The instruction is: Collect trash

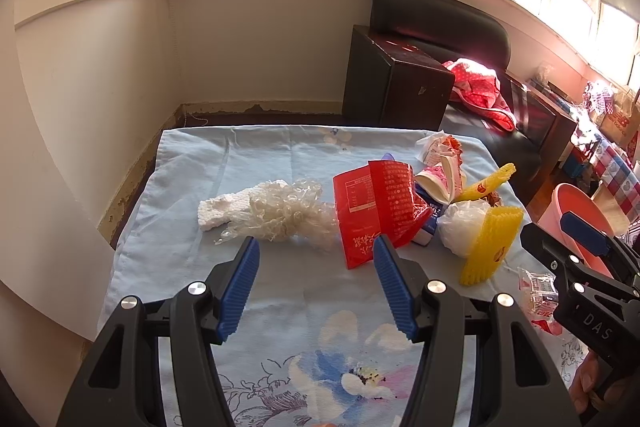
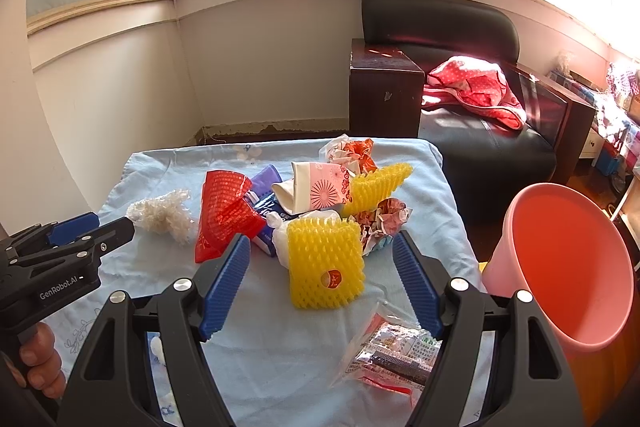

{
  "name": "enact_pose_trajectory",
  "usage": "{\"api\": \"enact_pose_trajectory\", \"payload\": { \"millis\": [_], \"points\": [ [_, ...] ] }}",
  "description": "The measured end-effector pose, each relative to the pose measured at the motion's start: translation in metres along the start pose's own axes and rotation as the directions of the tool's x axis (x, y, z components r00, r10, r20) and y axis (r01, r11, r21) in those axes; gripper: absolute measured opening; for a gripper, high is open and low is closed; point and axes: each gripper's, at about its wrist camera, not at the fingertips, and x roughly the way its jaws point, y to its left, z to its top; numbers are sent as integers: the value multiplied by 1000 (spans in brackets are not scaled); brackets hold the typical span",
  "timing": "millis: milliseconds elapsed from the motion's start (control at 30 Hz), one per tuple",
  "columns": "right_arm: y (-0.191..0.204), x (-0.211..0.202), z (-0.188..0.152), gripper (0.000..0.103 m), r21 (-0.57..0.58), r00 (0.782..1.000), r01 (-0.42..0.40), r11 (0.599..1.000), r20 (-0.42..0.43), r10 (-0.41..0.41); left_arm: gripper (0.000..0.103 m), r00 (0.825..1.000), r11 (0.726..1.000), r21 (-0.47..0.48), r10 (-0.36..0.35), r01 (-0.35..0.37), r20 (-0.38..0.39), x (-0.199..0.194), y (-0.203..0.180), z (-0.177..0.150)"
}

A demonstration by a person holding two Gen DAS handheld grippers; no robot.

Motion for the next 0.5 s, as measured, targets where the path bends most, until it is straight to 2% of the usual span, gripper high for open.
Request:
{"api": "enact_pose_trajectory", "payload": {
  "millis": [500],
  "points": [
    [0,-5,0,74,0,1000,3,1000,14,-3,59,1000,1000,-4,-13,13,12,-9,-10,1]
  ]
}}
